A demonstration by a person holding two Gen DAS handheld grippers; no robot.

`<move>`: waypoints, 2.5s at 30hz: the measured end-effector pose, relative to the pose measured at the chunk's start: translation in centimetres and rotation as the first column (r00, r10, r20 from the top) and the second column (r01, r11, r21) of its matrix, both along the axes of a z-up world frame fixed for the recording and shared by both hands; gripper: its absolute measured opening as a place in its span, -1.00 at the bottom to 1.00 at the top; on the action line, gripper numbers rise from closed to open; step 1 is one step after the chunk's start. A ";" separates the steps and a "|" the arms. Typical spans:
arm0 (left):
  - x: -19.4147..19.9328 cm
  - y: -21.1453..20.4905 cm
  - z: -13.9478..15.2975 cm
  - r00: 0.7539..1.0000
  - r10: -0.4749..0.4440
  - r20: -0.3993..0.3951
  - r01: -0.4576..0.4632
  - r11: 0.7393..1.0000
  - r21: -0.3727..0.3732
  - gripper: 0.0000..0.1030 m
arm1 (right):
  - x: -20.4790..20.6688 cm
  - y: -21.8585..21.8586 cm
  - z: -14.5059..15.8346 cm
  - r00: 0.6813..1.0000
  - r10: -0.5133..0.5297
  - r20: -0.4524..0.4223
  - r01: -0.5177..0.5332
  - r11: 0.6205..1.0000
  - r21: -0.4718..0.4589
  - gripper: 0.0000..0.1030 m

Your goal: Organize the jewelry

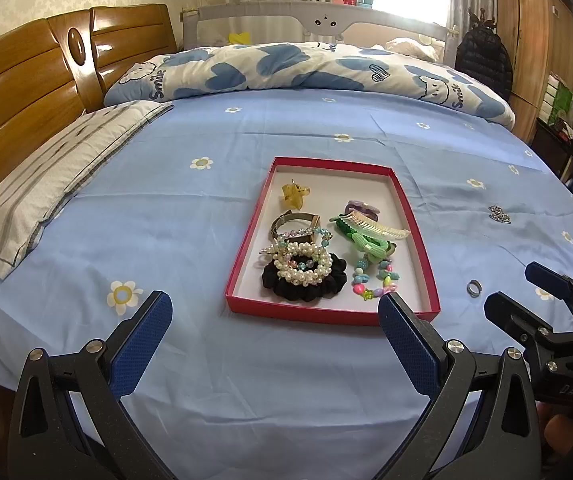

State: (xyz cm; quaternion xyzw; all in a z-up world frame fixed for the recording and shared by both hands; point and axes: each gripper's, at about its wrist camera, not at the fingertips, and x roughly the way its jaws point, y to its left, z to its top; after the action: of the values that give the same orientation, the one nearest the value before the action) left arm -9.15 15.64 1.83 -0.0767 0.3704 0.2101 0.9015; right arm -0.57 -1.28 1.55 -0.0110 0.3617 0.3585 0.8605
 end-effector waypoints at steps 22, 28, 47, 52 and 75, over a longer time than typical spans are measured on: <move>0.4 0.1 -0.5 1.000 0.000 -0.017 0.000 1.000 -0.002 1.00 | 0.2 0.1 -0.1 1.000 0.000 -0.009 0.000 1.000 -0.005 1.00; 0.3 0.2 -0.6 1.000 -0.001 -0.015 0.001 1.000 -0.002 1.00 | 0.3 0.1 -0.2 1.000 -0.001 -0.006 0.001 1.000 -0.006 1.00; 0.3 0.3 -0.3 1.000 0.001 -0.014 -0.001 1.000 0.000 1.00 | 0.3 0.0 -0.1 1.000 -0.003 -0.004 0.003 1.000 -0.005 1.00; 0.2 0.3 -0.3 1.000 0.005 -0.014 -0.005 1.000 0.010 1.00 | 0.4 0.0 -0.1 1.000 -0.004 -0.004 0.004 1.000 -0.004 1.00; 0.1 0.4 -0.4 1.000 0.022 -0.015 -0.021 0.999 0.028 1.00 | 0.3 -0.1 0.4 1.000 -0.006 0.002 0.006 1.000 0.001 1.00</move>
State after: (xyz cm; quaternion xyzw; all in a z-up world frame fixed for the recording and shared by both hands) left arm -9.07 16.05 1.43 -0.0664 0.3736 0.2256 0.8973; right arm -0.32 -1.33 1.95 -0.0097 0.3606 0.3561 0.8620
